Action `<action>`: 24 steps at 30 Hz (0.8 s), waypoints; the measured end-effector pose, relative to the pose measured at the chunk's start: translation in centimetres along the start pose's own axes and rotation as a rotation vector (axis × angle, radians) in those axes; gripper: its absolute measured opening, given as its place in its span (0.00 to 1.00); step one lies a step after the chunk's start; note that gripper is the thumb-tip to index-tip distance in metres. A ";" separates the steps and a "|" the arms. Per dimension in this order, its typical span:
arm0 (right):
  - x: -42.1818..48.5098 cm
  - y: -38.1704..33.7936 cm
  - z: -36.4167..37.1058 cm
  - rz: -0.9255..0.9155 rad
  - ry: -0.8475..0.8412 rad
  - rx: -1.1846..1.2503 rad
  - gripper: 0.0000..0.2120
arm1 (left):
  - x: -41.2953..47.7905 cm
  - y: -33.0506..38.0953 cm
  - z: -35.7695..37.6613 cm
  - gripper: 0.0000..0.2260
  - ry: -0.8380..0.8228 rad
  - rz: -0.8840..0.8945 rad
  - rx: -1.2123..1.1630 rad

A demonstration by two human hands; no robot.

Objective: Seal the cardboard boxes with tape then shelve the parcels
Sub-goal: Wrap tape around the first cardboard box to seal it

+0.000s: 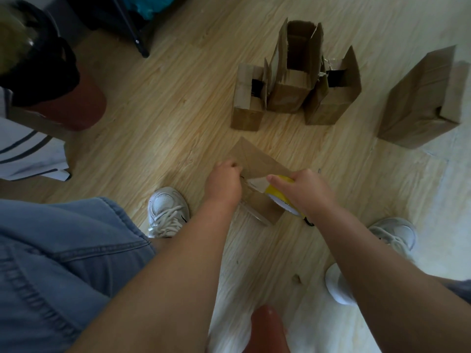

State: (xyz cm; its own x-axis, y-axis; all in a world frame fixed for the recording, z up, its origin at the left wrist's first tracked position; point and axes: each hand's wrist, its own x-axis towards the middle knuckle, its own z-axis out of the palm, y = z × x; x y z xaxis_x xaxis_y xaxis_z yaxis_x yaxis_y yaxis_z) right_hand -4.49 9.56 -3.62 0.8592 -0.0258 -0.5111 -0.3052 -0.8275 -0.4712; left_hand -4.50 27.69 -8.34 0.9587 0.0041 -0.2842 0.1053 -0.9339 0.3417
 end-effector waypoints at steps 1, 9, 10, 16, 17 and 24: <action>0.0 -0.2 0.0 0.001 -0.002 -0.004 0.27 | -0.8 0.0 0.4 0.21 -0.050 0.011 0.015; -0.1 -0.8 0.1 -0.032 -0.041 0.020 0.28 | -3.1 -0.3 1.3 0.34 -0.302 0.065 0.330; -0.2 -0.6 0.0 -0.042 -0.052 0.050 0.27 | -3.2 -0.3 1.4 0.34 -0.304 0.067 0.374; -0.7 0.4 -1.2 -0.066 -0.075 0.272 0.26 | -3.6 0.3 2.3 0.40 -0.307 0.061 0.449; -0.8 0.4 -1.1 -0.068 -0.096 0.269 0.26 | -3.6 0.2 2.3 0.41 -0.302 0.067 0.443; -0.9 1.2 -1.0 -0.019 -0.103 0.276 0.26 | -3.4 0.8 2.1 0.43 -0.352 0.046 0.501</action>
State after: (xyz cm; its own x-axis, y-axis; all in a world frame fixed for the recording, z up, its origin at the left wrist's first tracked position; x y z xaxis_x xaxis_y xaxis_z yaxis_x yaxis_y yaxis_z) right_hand -5.22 8.00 -2.98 0.8238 0.0575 -0.5640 -0.4017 -0.6427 -0.6523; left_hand -8.19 26.16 -8.96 0.8059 -0.0792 -0.5867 -0.1530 -0.9852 -0.0773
